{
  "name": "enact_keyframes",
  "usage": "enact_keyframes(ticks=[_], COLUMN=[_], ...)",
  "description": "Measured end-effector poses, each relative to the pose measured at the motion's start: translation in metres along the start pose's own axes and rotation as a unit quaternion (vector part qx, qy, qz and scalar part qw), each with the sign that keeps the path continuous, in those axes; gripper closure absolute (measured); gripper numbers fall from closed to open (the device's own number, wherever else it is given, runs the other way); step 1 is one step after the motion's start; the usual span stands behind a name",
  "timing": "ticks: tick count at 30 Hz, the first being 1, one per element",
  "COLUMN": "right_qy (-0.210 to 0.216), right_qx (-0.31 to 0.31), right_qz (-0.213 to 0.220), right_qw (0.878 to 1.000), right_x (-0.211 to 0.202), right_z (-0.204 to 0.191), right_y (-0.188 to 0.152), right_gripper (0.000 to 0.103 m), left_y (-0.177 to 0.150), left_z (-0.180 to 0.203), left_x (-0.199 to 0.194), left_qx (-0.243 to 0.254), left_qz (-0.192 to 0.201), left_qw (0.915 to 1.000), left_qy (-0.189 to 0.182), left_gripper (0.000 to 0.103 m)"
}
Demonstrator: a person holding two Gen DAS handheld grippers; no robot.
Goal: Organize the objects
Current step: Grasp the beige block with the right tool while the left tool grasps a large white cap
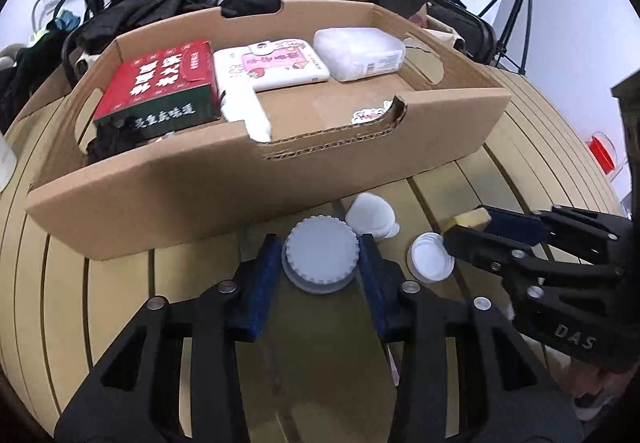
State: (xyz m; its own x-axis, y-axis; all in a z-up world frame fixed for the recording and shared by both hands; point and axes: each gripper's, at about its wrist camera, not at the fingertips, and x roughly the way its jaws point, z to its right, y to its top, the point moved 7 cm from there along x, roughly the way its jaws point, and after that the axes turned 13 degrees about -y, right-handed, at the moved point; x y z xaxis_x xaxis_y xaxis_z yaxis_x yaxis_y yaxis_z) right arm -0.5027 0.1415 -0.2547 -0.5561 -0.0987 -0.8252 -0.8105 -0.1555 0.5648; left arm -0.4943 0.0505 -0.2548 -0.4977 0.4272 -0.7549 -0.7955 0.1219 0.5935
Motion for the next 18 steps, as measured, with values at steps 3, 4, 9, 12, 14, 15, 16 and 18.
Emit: enact_keyframes(ticks=[3,4,9,12,14,15,16,18], right_qy=[-0.006,-0.01,-0.023,-0.025,-0.034,-0.035,-0.033,-0.022], right_qx=[-0.006,-0.008,-0.016,-0.027,-0.031,-0.032,-0.032,-0.027], right_qz=[0.011,0.018,0.055,0.059,0.053,0.052,0.052,0.055], right_qw=[1.0,1.0,0.998,0.998,0.998,0.998,0.998,0.998], right_x=[-0.017,-0.028,-0.105,-0.158,-0.182,-0.195,-0.209,-0.235], right_z=[-0.001,0.0,0.009,0.014,0.016,0.016,0.015,0.013], right_y=[0.001,0.001,-0.009,-0.036,-0.056,-0.068,-0.08,-0.099], right_gripper=[0.068,0.068,0.068,0.068,0.068,0.068,0.068,0.068], left_y=[-0.003,-0.004,-0.023,-0.045,-0.063,-0.072,-0.08,-0.095], left_z=[0.004,0.007,0.024,0.036,0.043,0.047,0.05,0.06], left_x=[-0.026,-0.042,-0.143,-0.206,-0.241,-0.257,-0.27,-0.292], left_qx=[-0.012,-0.01,0.005,0.014,0.007,0.002,-0.004,-0.019], left_qz=[0.008,0.019,0.053,0.075,0.086,0.094,0.099,0.109], left_qw=[0.9999,0.9998,0.9977,0.9945,0.9934,0.9925,0.9921,0.9918], left_qy=[0.0,-0.002,0.042,0.072,0.076,0.078,0.077,0.064], left_gripper=[0.068,0.068,0.067,0.067,0.067,0.067,0.067,0.067])
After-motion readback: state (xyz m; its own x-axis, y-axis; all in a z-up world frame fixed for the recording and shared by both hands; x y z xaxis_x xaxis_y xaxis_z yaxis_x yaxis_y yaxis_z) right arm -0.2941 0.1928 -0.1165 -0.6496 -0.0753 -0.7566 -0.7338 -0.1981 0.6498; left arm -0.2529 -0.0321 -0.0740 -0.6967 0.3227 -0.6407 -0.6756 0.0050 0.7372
